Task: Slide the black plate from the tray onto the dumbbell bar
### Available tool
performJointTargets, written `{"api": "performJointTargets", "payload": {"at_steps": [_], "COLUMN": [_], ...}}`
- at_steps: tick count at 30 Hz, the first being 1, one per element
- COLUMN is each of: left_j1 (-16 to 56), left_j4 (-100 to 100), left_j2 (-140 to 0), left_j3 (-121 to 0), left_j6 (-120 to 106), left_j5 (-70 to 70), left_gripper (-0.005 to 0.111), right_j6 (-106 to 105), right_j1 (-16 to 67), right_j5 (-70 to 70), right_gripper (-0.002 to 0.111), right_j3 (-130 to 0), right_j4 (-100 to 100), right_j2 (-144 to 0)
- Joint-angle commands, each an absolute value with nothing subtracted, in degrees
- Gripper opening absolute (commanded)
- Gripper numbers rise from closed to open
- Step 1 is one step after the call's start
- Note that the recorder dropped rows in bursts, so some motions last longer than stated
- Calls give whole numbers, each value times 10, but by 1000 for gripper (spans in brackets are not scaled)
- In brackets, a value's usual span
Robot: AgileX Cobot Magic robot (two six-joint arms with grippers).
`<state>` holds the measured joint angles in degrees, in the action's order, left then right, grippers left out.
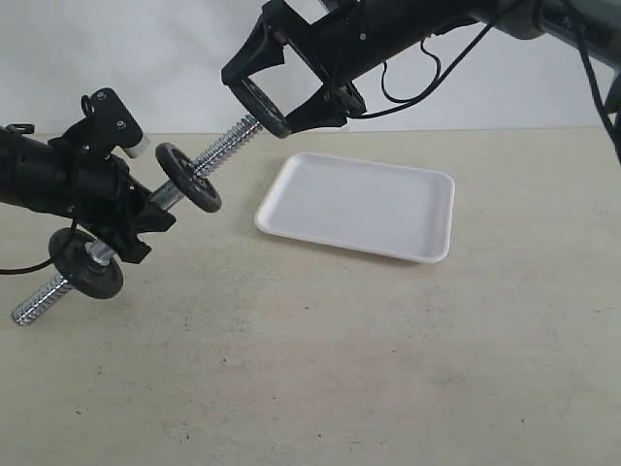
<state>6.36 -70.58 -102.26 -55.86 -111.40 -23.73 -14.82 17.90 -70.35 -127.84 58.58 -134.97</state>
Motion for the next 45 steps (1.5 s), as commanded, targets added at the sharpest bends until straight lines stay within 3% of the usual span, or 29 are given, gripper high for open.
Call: {"api": "performJointTargets", "payload": {"at_steps": [1,20,45], "left_j1": [65,65,65], "left_j4": [-761,-867,-881], "left_j2": [-987,-987,-987], "left_j3": [-579,-581,-568], "left_j6": [-1117,-1205,-1219], "left_j5": [-251,-227,-322], "left_gripper": [4,4,4], "right_j6": [-155,-155,-171], "right_j1": [178,178,194], "right_j5": [-700,-700,-700], "right_gripper": [0,0,0], "right_j3": [-1286,-1286,-1286], "right_j4": [624,622,615], "right_j2": [-1332,-1332,-1332]}}
